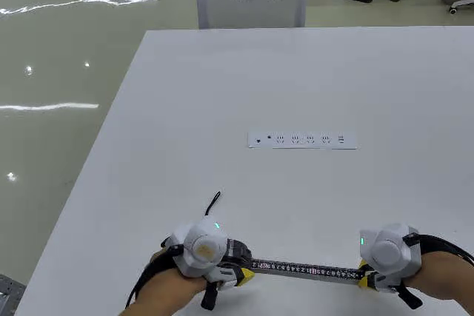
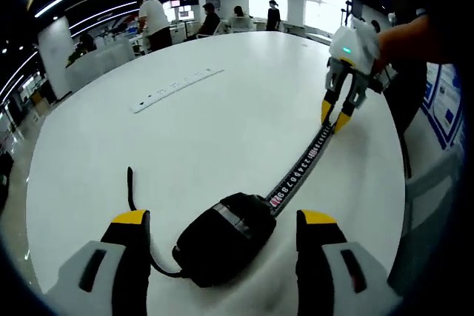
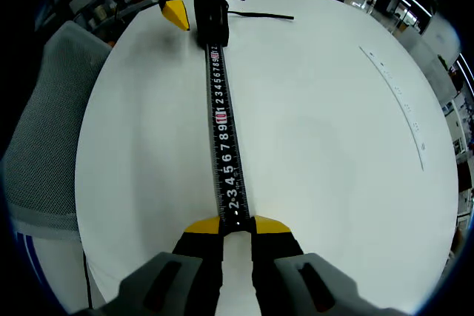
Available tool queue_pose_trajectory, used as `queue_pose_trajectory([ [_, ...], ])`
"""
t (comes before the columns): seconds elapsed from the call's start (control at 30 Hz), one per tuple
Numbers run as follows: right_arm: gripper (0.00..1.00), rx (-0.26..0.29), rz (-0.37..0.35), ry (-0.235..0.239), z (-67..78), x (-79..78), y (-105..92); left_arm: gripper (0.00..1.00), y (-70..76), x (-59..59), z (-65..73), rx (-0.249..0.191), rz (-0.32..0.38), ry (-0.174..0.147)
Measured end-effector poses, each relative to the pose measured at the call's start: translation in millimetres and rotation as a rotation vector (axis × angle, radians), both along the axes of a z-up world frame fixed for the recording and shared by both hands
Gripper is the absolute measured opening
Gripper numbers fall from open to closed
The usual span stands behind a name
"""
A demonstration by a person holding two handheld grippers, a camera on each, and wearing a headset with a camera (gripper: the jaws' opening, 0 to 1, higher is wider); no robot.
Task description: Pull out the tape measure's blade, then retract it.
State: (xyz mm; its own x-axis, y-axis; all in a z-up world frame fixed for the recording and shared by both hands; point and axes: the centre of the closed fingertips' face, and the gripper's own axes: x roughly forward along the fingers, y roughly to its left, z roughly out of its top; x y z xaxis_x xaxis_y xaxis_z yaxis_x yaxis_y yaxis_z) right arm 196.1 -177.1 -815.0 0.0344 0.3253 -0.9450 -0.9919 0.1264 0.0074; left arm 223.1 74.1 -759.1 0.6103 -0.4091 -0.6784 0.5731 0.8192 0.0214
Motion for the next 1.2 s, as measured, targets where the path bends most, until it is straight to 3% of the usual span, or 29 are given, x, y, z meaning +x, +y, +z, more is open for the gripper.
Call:
queue_pose_trajectory([
  [0.07,0.13,-0.001,-0.001,0.0,0.5,-0.6,-0.1,0.86,1.5,0.3,1.2,-0.051,0.098,-0.003],
  [0.1,0.13,-0.002,-0.002,-0.001,0.4,-0.8,-0.3,0.87,0.2,0.7,0.4,-0.082,0.148,0.011],
  [0.17,0.13,-0.002,-0.008,0.0,2.0,-1.5,-0.2,0.89,5.1,4.7,2.7,-0.131,0.264,-0.012],
  [0.27,0.13,0.0,-0.015,0.0,1.9,-1.5,-0.3,0.95,12.0,4.0,-3.0,-0.204,0.403,0.001],
  [0.37,0.13,0.001,-0.021,0.0,3.5,-1.8,0.4,0.93,11.9,4.1,-6.2,-0.237,0.474,-0.004],
  [0.47,0.13,-0.003,-0.025,0.0,3.9,-1.5,0.7,0.85,11.6,2.1,-15.2,-0.227,0.485,-0.011],
  [0.57,0.13,-0.002,-0.033,0.0,4.6,-1.6,0.8,0.77,7.6,0.8,-9.0,-0.116,0.414,-0.084],
  [0.67,0.13,-0.003,-0.037,0.0,2.7,-0.5,0.1,0.66,2.3,-9.1,-4.0,-0.096,0.414,-0.105],
  [0.73,0.13,-0.005,-0.039,0.002,2.6,-0.3,0.1,0.62,8.4,-7.0,-6.6,-0.079,0.404,-0.104],
  [0.9,0.13,-0.01,-0.038,0.005,2.4,0.9,0.3,0.61,7.8,-2.7,-10.6,-0.084,0.388,-0.086],
  [1.1,0.13,-0.009,-0.05,0.001,3.1,-0.6,0.0,0.6,7.6,-3.1,-15.4,-0.027,0.386,-0.058],
  [1.2,0.13,-0.012,-0.048,-0.003,3.3,-1.1,0.6,0.59,7.5,-3.9,-15.1,-0.017,0.374,-0.074],
])
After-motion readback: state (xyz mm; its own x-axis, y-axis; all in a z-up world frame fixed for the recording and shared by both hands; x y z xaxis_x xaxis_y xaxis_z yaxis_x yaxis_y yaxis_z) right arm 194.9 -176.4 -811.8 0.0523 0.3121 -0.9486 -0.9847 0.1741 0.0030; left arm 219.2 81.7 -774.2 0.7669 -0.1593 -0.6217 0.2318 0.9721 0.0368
